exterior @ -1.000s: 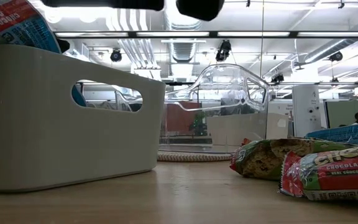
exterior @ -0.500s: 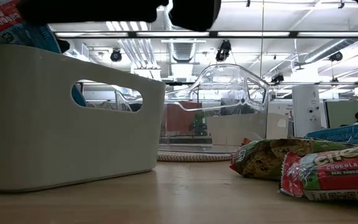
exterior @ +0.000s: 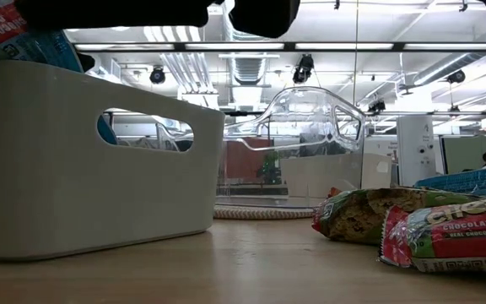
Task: Pick and place Granola Bars by type
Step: Put the red granola bar into the gray bin
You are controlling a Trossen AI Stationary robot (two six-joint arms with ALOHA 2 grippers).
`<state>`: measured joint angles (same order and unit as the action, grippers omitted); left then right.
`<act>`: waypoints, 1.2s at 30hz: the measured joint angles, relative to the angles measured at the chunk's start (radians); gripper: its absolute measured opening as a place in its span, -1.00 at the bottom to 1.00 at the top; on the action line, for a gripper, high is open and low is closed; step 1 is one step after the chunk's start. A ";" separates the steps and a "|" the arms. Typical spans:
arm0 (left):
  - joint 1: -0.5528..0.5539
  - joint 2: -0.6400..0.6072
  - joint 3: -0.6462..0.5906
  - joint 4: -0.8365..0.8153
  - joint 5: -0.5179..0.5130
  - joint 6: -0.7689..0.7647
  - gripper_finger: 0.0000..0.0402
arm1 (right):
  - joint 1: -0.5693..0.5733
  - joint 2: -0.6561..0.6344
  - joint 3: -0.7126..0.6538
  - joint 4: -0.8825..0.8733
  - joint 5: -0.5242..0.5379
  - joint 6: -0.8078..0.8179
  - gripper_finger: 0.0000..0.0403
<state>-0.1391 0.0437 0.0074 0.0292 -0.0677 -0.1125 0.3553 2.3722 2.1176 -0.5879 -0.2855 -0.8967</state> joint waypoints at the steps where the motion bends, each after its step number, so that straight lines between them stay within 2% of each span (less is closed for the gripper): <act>1: 0.000 0.000 0.000 0.000 0.000 0.000 -1.00 | 0.000 0.000 0.000 0.000 0.000 0.000 -0.21; 19: 0.000 0.000 0.000 0.000 0.000 0.000 -1.00 | 0.000 0.000 -0.001 0.000 0.000 0.007 -0.64; 36: 0.000 0.000 0.000 0.000 0.000 0.000 -1.00 | 0.000 0.000 -0.003 -0.001 0.000 0.007 -0.95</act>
<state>-0.1392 0.0437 0.0072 0.0292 -0.0679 -0.1123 0.3550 2.3722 2.1151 -0.5892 -0.2859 -0.8897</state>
